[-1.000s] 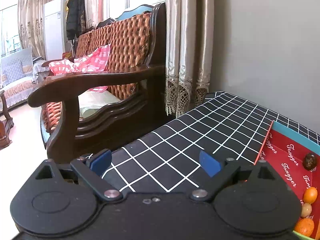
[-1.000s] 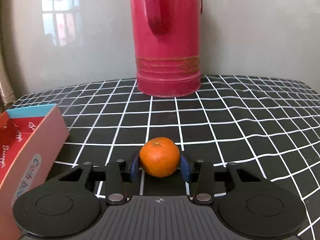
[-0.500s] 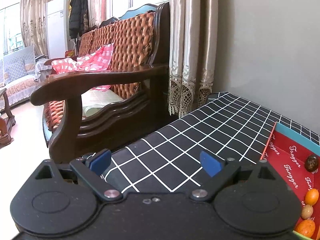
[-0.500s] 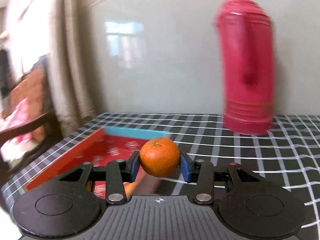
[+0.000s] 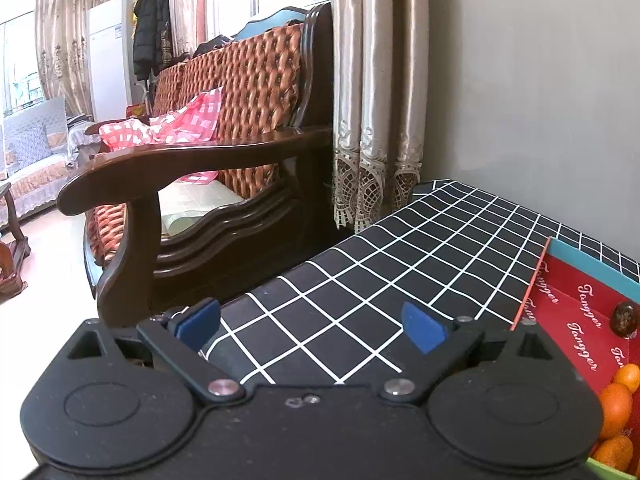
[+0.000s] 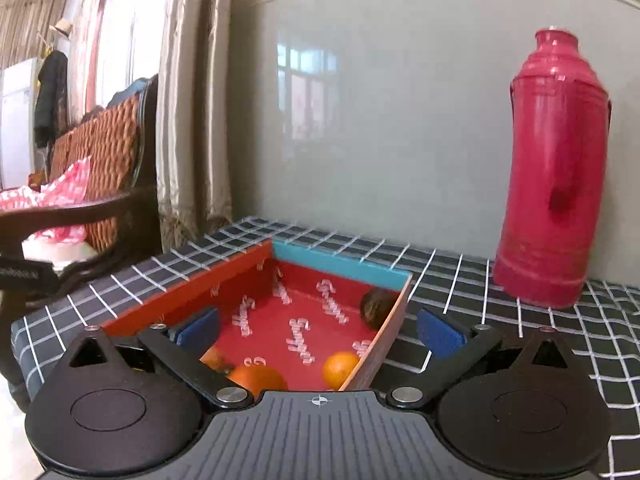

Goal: Organize fruits

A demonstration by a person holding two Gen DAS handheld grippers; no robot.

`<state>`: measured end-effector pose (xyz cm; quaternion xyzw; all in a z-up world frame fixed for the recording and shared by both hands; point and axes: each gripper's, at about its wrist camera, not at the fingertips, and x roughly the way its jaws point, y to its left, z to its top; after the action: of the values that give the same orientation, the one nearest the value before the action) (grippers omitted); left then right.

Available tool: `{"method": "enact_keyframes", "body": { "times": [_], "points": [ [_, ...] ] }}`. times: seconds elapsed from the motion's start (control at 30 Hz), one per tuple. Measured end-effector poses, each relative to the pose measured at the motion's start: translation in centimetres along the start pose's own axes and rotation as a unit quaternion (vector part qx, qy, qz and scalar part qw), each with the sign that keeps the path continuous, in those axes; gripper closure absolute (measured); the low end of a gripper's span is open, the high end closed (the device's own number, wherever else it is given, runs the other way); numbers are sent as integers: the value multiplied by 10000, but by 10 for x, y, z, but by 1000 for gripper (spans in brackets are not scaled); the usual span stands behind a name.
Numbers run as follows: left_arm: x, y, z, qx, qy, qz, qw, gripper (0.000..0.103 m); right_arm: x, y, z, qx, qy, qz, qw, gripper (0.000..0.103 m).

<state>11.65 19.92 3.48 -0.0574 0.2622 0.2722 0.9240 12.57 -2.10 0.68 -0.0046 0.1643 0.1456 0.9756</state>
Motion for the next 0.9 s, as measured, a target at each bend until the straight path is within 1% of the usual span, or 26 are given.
{"method": "enact_keyframes", "body": {
  "times": [0.07, 0.2, 0.27, 0.33, 0.43, 0.5, 0.6, 0.7, 0.77, 0.9],
  "points": [
    [-2, -3, 0, 19, -2, -57, 10000, 11, -4, -5, 1, 90, -52, -73, 9999, 0],
    [-8, -13, -2, 130, -37, -318, 9994, 9, -17, -25, 1, 296, 39, -323, 9990, 0],
    [-15, -21, -4, 286, -62, -486, 9984, 8, -30, -35, 2, 356, 93, -479, 9982, 0],
    [-27, -28, -8, 457, -48, -745, 9962, 8, -43, -39, 2, 387, 177, -637, 9971, 0],
    [-56, -29, -17, 681, -29, -1165, 9908, 7, -72, -39, 1, 480, 286, -865, 9947, 0],
    [-77, -27, -22, 777, -52, -1336, 9880, 6, -93, -34, -4, 583, 369, -1002, 9926, 0],
    [-109, -19, -29, 942, -70, -1512, 9840, 6, -119, -27, -5, 821, 586, -1070, 9891, 0],
    [-139, -7, -35, 961, -61, -1708, 9806, 6, -149, -20, -5, 1130, 697, -1063, 9854, 0],
    [-156, 1, -38, 983, -99, -1778, 9791, 6, -168, -15, -5, 1219, 680, -1085, 9842, 0],
    [-181, 11, -40, 1054, -257, -1826, 9772, 6, -197, -4, -2, 1144, 528, -1164, 9852, 0]
  ]
}}
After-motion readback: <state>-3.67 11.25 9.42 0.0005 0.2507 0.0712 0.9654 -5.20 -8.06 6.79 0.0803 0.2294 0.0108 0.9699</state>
